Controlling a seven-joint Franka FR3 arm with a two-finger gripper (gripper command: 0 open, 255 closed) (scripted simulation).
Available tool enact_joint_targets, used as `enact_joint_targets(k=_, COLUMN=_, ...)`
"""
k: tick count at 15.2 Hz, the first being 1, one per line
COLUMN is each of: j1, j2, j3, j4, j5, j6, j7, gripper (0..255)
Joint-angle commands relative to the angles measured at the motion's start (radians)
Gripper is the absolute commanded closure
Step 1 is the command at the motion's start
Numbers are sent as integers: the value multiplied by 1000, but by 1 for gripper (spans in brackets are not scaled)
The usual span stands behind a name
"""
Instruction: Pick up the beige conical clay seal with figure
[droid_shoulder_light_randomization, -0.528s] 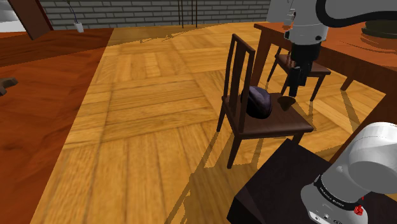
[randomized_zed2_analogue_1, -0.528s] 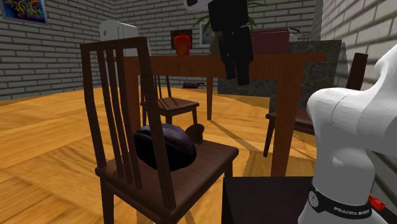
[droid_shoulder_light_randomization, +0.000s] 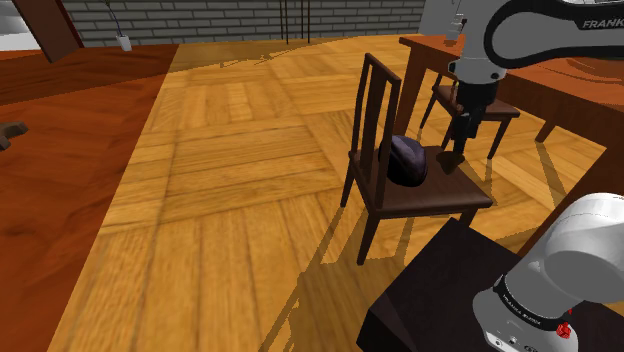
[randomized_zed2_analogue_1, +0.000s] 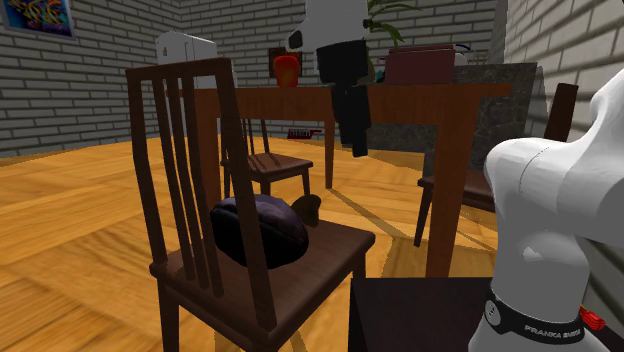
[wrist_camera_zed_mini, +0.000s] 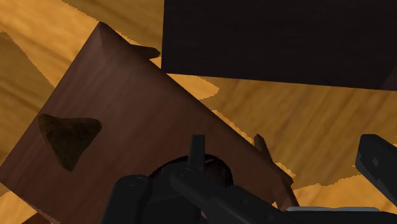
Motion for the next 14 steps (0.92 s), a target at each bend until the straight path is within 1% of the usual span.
enact_joint_targets(k=1, j1=-15, j2=23, j3=-38, j4=-19, j5=-35, j6=60, j7=-36, gripper=0)
enact_joint_targets(k=8, j1=-63, j2=149, j3=-174, j4=-43, j5=-133, j6=275, j7=-154, gripper=0)
enact_joint_targets(k=11, j1=-77, j2=225, j3=-233, j4=-32, j5=-159, j6=369, j7=-205, gripper=0)
enact_joint_targets(k=14, j1=-85, j2=312, j3=-292, j4=-8, j5=-171, j6=463, j7=-260, gripper=0)
